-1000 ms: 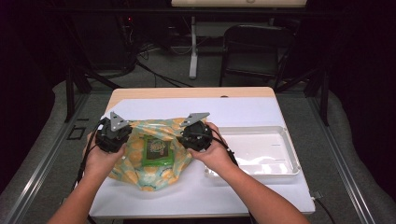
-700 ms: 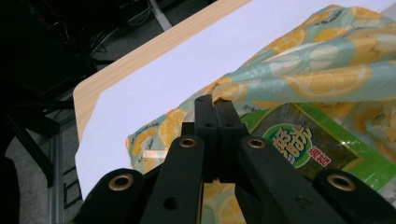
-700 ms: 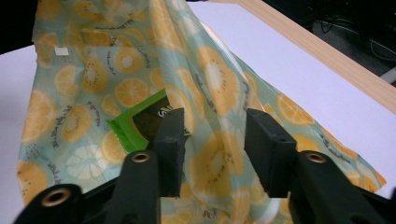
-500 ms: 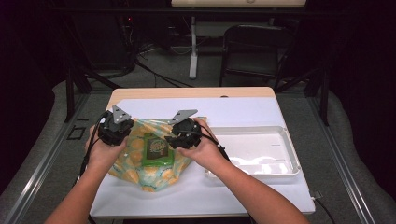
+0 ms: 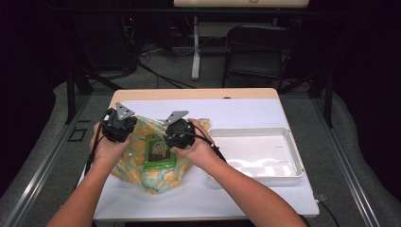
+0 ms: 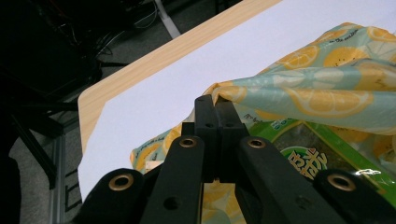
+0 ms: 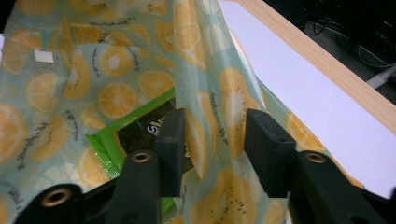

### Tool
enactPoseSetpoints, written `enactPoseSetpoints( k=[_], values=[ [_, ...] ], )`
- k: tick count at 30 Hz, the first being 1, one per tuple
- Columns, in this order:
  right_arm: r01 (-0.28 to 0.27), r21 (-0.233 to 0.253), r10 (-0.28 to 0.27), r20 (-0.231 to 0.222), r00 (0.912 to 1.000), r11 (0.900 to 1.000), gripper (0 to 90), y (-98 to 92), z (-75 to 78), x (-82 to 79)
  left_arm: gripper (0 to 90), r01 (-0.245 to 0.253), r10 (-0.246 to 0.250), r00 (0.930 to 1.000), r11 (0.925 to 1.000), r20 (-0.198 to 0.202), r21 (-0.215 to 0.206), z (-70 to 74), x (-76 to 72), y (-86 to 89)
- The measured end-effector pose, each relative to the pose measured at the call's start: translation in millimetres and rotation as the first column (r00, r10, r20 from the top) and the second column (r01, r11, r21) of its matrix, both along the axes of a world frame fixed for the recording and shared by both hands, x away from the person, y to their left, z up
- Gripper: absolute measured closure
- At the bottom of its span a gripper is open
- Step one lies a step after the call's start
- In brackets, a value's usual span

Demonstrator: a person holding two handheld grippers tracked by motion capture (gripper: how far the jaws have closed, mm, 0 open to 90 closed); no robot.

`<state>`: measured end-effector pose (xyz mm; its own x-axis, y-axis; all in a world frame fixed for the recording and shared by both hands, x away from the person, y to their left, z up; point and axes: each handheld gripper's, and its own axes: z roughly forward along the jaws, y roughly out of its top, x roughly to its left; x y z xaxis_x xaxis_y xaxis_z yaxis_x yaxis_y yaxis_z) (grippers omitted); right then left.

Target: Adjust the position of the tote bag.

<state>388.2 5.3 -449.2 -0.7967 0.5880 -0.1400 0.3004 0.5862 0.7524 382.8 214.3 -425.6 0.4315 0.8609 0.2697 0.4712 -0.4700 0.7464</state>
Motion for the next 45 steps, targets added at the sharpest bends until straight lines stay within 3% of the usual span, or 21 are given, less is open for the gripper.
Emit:
enactPoseSetpoints(
  k=[12,20,31,45],
  values=[
    [0.009,-0.088,-0.008,0.015,0.9999,0.996,83.8,2.5,-6.3,9.1,90.0,-0.010,0.010,0.9999,0.9999,-0.003,-0.007,-8.1,12.2,-5.0],
    [0.025,-0.128,-0.021,0.037,0.9991,0.991,87.7,0.0,-6.8,14.1,90.0,-0.016,0.016,0.9997,0.9998,-0.016,-0.007,-15.4,19.9,-8.2],
    [0.082,-0.128,-0.076,0.054,0.9957,0.988,89.3,-8.3,-4.5,28.7,90.0,-0.018,0.018,0.9992,0.9998,-0.037,0.000,-25.0,28.1,-13.8],
    [0.131,-0.149,-0.126,0.041,0.9911,0.980,89.3,-10.1,-11.7,45.7,90.0,-0.021,0.022,0.9977,0.9996,-0.064,0.019,-39.9,40.3,-19.9]
  ],
)
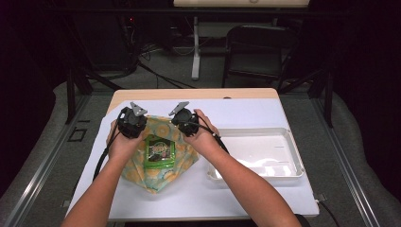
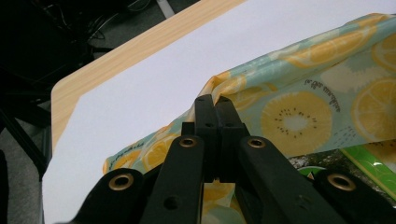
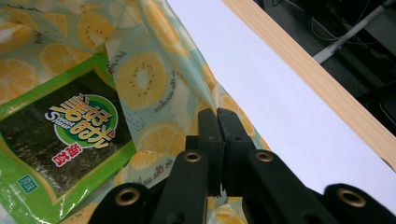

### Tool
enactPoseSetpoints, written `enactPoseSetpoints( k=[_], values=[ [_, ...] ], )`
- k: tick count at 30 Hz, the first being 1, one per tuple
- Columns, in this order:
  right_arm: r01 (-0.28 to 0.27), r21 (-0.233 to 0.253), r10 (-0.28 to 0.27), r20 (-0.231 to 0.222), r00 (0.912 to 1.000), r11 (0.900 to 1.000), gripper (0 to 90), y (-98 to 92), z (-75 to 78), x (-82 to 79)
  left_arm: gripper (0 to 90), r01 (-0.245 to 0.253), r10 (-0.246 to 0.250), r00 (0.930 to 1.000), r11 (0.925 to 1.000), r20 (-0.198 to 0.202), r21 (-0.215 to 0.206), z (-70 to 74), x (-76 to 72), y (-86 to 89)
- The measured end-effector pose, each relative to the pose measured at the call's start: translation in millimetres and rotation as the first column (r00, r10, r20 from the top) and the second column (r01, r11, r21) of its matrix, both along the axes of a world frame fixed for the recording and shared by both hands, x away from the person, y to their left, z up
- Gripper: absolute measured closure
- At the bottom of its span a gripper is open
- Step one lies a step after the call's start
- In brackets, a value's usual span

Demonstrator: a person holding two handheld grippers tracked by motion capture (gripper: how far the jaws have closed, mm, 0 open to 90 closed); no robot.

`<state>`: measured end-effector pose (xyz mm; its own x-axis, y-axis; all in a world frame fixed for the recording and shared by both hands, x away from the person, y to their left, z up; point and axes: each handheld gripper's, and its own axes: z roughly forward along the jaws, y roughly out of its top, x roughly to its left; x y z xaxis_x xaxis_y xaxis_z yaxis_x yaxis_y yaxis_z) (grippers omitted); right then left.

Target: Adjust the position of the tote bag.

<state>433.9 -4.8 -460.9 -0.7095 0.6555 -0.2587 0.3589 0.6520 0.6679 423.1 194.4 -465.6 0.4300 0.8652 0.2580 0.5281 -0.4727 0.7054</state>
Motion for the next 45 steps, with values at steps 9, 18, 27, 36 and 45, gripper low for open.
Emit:
enactPoseSetpoints(
  k=[9,18,27,36,45],
  values=[
    [0.028,0.026,-0.027,-0.051,0.9984,0.999,89.2,-0.8,-9.3,12.9,90.0,-0.012,0.012,0.9997,0.9998,-0.023,0.012,-9.1,8.7,-2.8],
    [0.052,0.031,-0.049,-0.095,0.9943,0.998,89.2,3.3,-15.6,24.5,90.0,-0.039,0.040,0.9980,0.9990,-0.050,0.020,-20.5,19.4,-3.0],
    [0.069,0.024,-0.065,-0.127,0.9898,0.997,89.0,7.7,-23.7,34.5,89.7,-0.060,0.062,0.9946,0.9979,-0.084,0.024,-30.8,30.5,-2.0],
    [0.089,0.010,-0.086,-0.157,0.9839,0.996,89.0,8.2,-34.1,42.4,87.4,-0.055,0.059,0.9919,0.9977,-0.112,0.040,-40.2,35.3,-3.2],
    [0.106,-0.003,-0.105,-0.181,0.9779,0.994,88.7,8.4,-44.5,47.3,73.6,-0.025,0.026,0.9913,0.9996,-0.129,0.013,-40.0,33.7,-0.2]
  ],
)
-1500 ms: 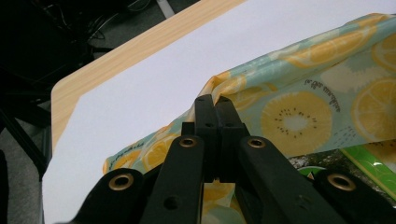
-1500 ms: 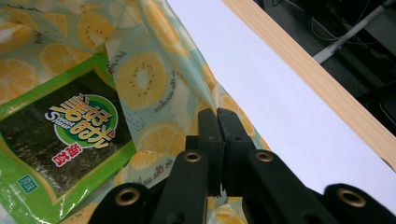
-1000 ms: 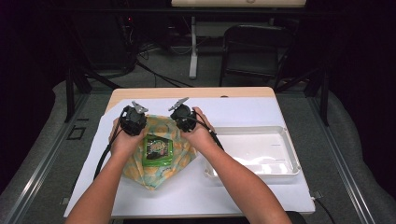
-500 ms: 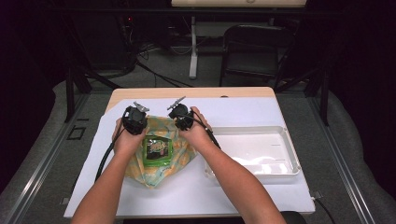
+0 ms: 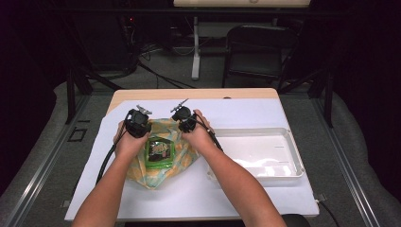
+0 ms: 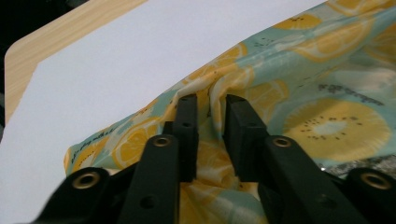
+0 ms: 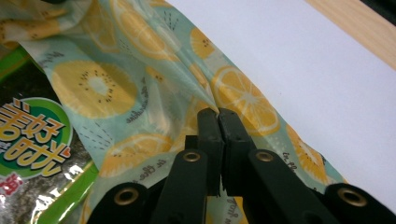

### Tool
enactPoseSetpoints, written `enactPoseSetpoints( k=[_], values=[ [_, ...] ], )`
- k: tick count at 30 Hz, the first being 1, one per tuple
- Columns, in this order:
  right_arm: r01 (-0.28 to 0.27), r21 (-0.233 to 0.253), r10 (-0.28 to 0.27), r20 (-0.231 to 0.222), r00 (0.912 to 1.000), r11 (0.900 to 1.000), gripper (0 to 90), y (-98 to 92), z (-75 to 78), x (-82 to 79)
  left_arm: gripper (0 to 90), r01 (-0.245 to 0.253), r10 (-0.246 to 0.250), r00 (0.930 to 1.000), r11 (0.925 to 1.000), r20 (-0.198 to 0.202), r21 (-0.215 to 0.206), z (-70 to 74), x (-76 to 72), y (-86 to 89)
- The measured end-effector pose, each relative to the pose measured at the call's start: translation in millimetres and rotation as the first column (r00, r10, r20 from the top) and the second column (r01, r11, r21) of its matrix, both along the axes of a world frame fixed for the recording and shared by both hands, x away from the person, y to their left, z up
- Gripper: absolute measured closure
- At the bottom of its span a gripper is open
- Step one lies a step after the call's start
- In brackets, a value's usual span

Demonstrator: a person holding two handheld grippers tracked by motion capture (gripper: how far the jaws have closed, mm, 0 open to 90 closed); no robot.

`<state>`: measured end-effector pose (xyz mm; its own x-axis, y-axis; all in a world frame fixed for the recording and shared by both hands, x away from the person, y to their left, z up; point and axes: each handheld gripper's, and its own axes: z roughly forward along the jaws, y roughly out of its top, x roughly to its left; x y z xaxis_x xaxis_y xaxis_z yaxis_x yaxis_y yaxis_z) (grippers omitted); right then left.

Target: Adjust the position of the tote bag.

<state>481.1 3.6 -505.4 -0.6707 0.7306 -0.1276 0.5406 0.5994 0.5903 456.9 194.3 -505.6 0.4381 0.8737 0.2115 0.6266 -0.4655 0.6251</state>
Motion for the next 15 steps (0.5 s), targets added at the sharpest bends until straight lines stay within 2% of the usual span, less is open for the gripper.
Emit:
enactPoseSetpoints(
  k=[9,10,13,14,15],
  values=[
    [0.008,0.013,-0.008,-0.014,0.9999,1.000,88.7,-1.3,-1.6,1.6,59.5,0.037,-0.037,0.9993,0.9991,0.010,-0.018,21.1,-17.1,6.7],
    [0.003,0.002,-0.002,-0.018,0.9998,1.000,88.6,-1.7,-0.7,1.9,58.6,0.041,-0.041,0.9990,0.9990,0.015,-0.014,24.6,-20.7,7.8],
    [0.007,0.011,-0.007,-0.015,0.9999,1.000,88.6,-1.2,-1.9,1.2,54.5,0.049,-0.048,0.9982,0.9987,0.036,-0.012,32.4,-29.2,10.6],
    [0.000,-0.003,0.000,-0.021,0.9998,1.000,88.6,-1.5,-1.2,1.4,53.8,0.049,-0.048,0.9980,0.9987,0.041,-0.017,35.5,-32.3,11.9],
    [0.007,0.012,-0.007,-0.017,0.9998,1.000,88.6,-1.2,-2.4,1.2,53.0,0.048,-0.047,0.9979,0.9985,0.044,-0.026,38.6,-35.1,13.3]
  ],
)
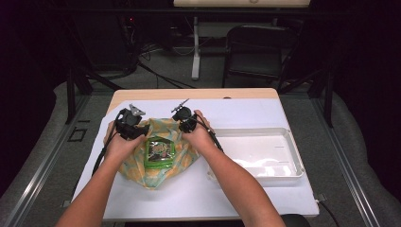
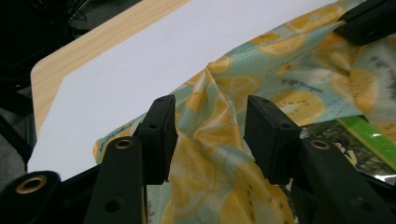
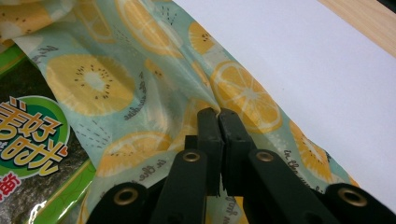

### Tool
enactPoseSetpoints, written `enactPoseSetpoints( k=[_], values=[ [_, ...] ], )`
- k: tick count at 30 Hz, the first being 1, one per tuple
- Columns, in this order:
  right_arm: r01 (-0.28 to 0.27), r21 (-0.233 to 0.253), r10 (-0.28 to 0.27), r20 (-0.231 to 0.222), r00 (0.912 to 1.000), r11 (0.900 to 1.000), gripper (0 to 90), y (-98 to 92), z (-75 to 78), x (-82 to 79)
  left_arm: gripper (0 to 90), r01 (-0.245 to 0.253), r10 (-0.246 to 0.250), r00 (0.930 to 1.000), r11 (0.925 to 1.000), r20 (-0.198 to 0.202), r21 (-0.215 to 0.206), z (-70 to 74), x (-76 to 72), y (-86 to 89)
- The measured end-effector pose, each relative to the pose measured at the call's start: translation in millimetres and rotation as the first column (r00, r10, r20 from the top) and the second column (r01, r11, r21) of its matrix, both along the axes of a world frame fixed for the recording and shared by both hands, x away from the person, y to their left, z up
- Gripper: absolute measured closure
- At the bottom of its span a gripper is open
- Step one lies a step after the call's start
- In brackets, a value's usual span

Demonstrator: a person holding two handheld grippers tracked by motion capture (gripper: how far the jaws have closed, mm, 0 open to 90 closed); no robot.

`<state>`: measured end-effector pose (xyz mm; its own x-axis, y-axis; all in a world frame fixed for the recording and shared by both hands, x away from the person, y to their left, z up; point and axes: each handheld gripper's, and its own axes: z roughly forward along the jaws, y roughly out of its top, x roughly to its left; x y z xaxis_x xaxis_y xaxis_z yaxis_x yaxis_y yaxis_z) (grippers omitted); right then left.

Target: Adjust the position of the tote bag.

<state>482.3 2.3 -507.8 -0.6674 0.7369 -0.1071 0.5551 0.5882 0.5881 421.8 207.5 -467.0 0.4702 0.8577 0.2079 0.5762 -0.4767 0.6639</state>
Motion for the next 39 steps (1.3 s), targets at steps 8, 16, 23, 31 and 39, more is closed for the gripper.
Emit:
enactPoseSetpoints(
  k=[8,16,23,31,39],
  values=[
    [-0.003,-0.015,0.003,-0.006,1.0000,1.000,88.4,-1.9,1.5,0.2,51.7,0.009,-0.008,0.9999,0.9998,0.007,-0.019,10.7,-16.3,3.9],
    [-0.002,-0.004,0.002,-0.005,1.0000,1.000,88.3,-1.6,0.4,-0.5,77.3,0.039,-0.040,0.9991,0.9988,-0.015,-0.030,-1.6,-22.5,3.9],
    [0.008,0.018,-0.008,-0.004,1.0000,1.000,88.3,-1.6,-1.3,-1.1,89.8,0.058,-0.058,0.9942,0.9983,-0.091,0.005,-19.3,-19.2,-4.5],
    [-0.003,0.015,0.003,-0.020,0.9998,1.000,88.1,-5.3,-0.2,-1.9,90.0,0.024,-0.017,0.9919,0.9982,-0.126,0.054,-39.8,-7.8,-4.0],
    [0.007,0.039,-0.007,-0.005,1.0000,0.999,88.1,-5.4,-0.8,-2.6,90.0,-0.015,0.028,0.9899,0.9952,-0.139,0.096,-51.9,4.2,-0.1]
  ],
)
